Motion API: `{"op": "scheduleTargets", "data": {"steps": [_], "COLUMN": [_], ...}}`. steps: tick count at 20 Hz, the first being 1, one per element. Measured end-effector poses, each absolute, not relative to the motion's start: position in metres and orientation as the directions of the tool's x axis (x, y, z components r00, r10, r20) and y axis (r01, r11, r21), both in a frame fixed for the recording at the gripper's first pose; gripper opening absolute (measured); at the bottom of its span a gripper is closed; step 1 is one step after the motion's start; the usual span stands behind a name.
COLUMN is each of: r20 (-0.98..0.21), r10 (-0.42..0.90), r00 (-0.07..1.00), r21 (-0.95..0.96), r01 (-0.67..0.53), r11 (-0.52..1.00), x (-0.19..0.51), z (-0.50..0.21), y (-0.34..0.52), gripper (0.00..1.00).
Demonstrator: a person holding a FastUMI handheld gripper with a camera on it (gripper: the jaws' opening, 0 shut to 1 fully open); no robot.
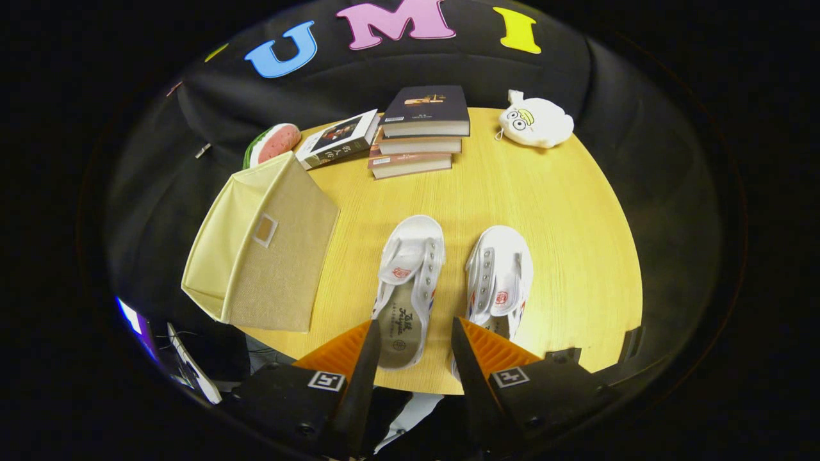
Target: Open the storage box then place both shoes into the box .Put the left shoe in first, then the right shoe, with the right side of both shoes facing outward in a uniform manner.
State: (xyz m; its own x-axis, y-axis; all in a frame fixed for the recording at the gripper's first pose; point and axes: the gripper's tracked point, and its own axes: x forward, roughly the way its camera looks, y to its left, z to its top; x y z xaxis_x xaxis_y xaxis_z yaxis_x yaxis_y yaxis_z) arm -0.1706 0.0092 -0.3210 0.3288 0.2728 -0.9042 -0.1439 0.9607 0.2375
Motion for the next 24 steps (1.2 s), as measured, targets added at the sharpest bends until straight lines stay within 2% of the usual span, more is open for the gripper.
{"op": "scheduleTargets", "data": {"steps": [3,10,14,15,18,20,22,24], "r20": [-0.9,-0.899,-0.911,-0.911,-0.921,-0.918,-0.909,-0.91], "r10": [0.306,0.36,0.317,0.311,0.259,0.28,0.321,0.319], "r00": [0.31,0.251,0.264,0.272,0.29,0.282,0.266,0.266], "r21": [0.264,0.332,0.285,0.284,0.245,0.28,0.332,0.351], "r01": [-0.17,-0.149,-0.152,-0.132,-0.084,-0.043,-0.007,0.082], "r11": [0.949,0.932,0.946,0.95,0.966,0.959,0.943,0.933], "x": [-0.174,-0.172,-0.154,-0.147,-0.135,-0.136,-0.139,-0.138], "z": [-0.332,-0.374,-0.401,-0.408,-0.43,-0.434,-0.427,-0.429], "y": [0.008,0.019,0.021,0.024,0.026,0.031,0.033,0.031], "gripper": [0.66,0.66,0.64,0.61,0.61,0.59,0.4,0.23]}}
